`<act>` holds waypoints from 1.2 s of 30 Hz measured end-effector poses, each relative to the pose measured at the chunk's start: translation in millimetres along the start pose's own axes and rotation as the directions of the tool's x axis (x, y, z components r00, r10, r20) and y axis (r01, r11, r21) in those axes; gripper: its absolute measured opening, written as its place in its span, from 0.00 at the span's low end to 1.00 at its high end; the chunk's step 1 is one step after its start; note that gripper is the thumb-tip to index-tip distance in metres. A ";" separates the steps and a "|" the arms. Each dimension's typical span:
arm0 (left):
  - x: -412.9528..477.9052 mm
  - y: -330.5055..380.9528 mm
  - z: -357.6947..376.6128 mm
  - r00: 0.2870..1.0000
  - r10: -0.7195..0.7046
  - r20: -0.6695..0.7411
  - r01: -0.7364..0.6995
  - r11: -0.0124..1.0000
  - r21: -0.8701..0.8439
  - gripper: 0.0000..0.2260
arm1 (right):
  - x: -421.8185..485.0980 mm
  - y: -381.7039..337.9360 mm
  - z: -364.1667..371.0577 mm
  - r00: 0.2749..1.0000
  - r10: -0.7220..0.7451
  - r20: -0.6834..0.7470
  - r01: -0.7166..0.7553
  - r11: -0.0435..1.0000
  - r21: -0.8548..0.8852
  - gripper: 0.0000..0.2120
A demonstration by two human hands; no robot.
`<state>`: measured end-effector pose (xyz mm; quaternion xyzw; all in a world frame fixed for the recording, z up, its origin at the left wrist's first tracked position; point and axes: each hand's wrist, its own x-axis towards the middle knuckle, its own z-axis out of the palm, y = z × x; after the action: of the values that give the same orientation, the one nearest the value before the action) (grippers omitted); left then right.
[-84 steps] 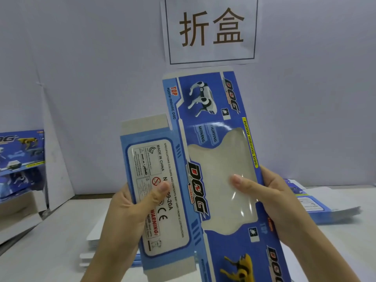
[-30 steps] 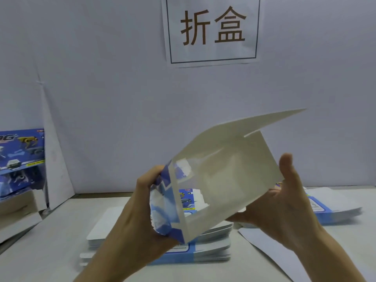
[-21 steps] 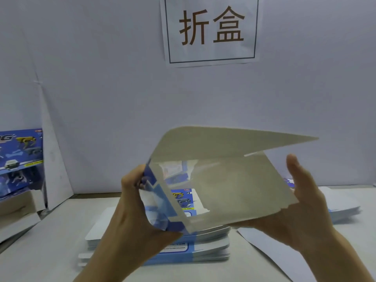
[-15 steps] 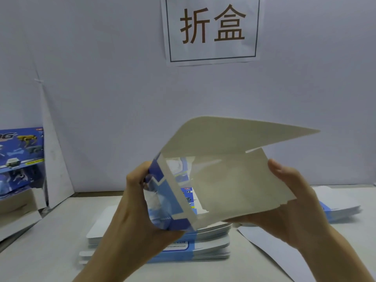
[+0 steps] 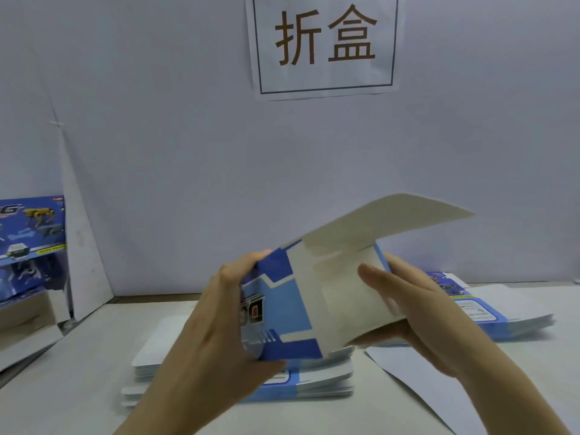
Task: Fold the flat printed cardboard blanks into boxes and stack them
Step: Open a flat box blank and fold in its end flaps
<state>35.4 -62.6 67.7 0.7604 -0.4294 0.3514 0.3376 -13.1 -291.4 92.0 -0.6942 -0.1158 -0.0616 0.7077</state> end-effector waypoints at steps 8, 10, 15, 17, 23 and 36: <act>-6.8 -12.7 -4.8 0.995 -0.004 0.103 0.011 0.997 -0.076 0.46 | -3.8 -1.7 -3.0 0.983 0.001 -0.183 -0.102 0.832 -0.546 0.21; -5.8 -9.7 -4.4 0.994 -0.008 0.113 0.016 0.997 -0.070 0.44 | -0.6 2.3 -5.3 0.961 -0.075 -0.264 -0.113 0.768 -0.631 0.23; -4.6 -7.7 -5.6 0.993 -0.015 0.116 0.023 0.997 -0.067 0.48 | -7.7 -3.3 -6.1 0.991 0.057 -0.124 -0.114 0.848 -0.517 0.21; -4.6 -3.9 -6.7 0.992 -0.033 0.119 0.042 0.996 -0.073 0.47 | -8.0 -1.0 -9.1 0.991 0.063 -0.117 -0.117 0.828 -0.548 0.16; -2.8 -2.0 -4.6 0.995 -0.007 0.105 0.018 0.994 -0.106 0.46 | -9.7 -8.2 -9.5 0.996 0.042 -0.081 -0.080 0.831 -0.550 0.20; -4.5 -4.4 -0.4 0.989 -0.140 0.054 0.143 0.987 -0.073 0.46 | -10.8 -8.5 -3.8 0.987 0.068 -0.148 -0.150 0.732 -0.665 0.19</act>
<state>37.5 -58.6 63.3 0.7837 -0.3955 0.2913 0.3801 -25.3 -296.3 97.4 -0.9039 -0.0043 -0.0971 0.4166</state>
